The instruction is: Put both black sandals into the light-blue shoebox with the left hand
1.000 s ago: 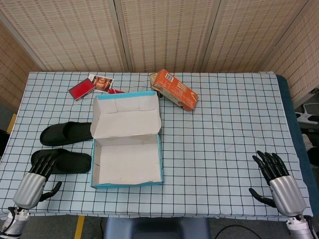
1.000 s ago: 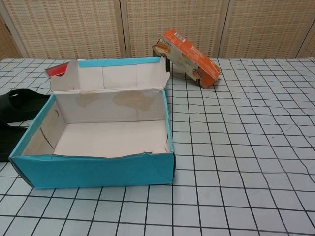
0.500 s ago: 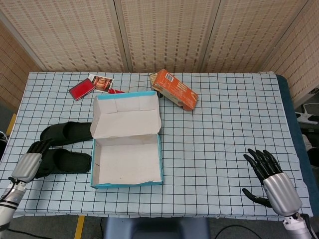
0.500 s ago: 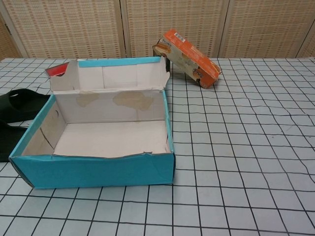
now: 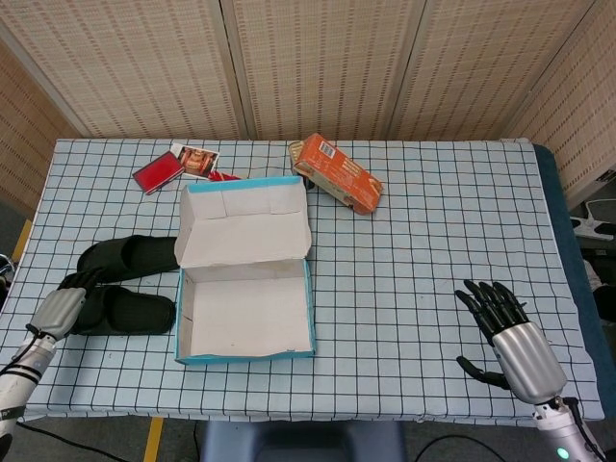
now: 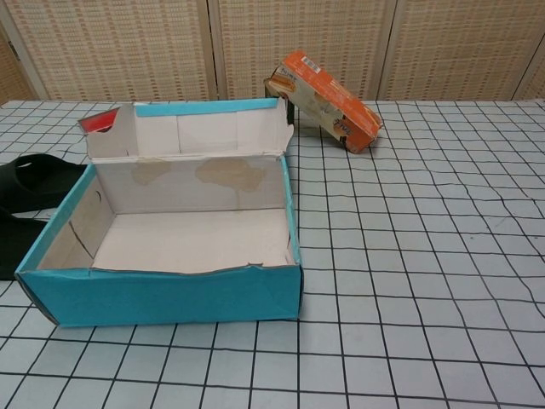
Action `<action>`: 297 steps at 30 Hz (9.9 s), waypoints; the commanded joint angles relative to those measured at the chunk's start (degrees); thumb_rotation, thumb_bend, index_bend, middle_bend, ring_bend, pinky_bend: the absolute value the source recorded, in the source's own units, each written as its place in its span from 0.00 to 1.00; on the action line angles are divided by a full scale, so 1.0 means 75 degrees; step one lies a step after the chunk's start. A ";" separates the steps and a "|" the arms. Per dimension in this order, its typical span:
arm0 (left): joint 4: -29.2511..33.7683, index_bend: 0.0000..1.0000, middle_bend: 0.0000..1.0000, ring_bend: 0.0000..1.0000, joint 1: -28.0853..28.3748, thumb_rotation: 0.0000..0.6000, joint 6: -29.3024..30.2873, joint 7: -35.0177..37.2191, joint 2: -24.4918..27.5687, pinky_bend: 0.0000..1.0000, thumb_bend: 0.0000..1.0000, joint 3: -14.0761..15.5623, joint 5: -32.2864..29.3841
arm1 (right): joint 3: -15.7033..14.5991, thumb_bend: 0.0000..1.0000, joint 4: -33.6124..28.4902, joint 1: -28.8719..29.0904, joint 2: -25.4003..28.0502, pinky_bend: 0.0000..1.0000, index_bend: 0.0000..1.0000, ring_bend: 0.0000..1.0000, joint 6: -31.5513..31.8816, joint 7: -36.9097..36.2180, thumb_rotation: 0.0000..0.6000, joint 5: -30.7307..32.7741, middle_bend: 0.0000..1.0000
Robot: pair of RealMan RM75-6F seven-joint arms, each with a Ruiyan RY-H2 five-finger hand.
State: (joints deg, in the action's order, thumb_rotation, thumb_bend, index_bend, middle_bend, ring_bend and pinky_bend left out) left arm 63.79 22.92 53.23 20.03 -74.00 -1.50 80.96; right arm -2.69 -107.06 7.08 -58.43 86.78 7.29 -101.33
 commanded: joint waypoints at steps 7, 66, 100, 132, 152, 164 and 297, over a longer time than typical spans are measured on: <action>0.0638 0.00 0.00 0.00 -0.0119 1.00 0.0019 0.0102 0.0427 0.04 0.37 0.0151 -0.0072 | -0.0011 0.12 0.0145 0.0023 -0.0050 0.00 0.00 0.00 -0.0199 -0.0098 0.91 0.0080 0.00; 0.0123 0.68 0.73 0.71 -0.0213 1.00 0.2606 -0.1456 -0.0250 0.70 0.61 -0.1500 -0.0673 | 0.0008 0.12 0.0356 -0.0012 -0.0186 0.00 0.00 0.00 -0.0557 -0.0108 0.90 0.0248 0.00; 0.4665 0.64 0.71 0.71 0.1877 1.00 0.0834 -0.5355 -0.1133 0.69 0.57 -0.1514 -0.2167 | 0.0779 0.12 -0.0139 0.0660 0.0183 0.00 0.00 0.00 -0.0788 -0.0576 0.90 0.0740 0.00; 0.5598 0.60 0.77 0.78 0.2608 1.00 0.1051 -0.6071 -0.1149 0.78 0.55 -0.1630 -0.3785 | 0.0669 0.12 0.0274 0.0709 0.0173 0.00 0.00 0.00 -0.0974 -0.0885 0.90 0.0960 0.00; 0.5881 0.62 0.80 0.82 0.2776 1.00 0.1493 -0.6386 -0.1425 0.83 0.53 -0.1552 -0.4624 | 0.0646 0.12 0.0408 0.0727 0.0138 0.00 0.00 0.00 -0.0982 -0.0993 0.90 0.0986 0.00; 0.4786 0.62 0.80 0.82 0.2978 1.00 0.1538 -0.6643 -0.1883 0.83 0.51 -0.1393 -0.5154 | 0.0589 0.12 0.0371 0.0724 0.0185 0.00 0.00 0.00 -0.1012 -0.0970 0.90 0.0945 0.00; -0.2592 0.57 0.58 0.54 0.1614 1.00 -0.1264 -0.3272 -0.2359 0.42 0.55 -0.1104 -0.3043 | 0.0193 0.12 -0.0670 0.0606 0.0524 0.00 0.00 0.00 -0.1057 -0.0136 0.90 0.0060 0.00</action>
State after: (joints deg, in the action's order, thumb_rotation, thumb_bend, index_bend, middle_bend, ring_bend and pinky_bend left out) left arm 43.99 35.30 43.13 -4.59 -91.70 -9.49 57.75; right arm -1.24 -112.09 11.62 -54.50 78.85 6.26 -100.88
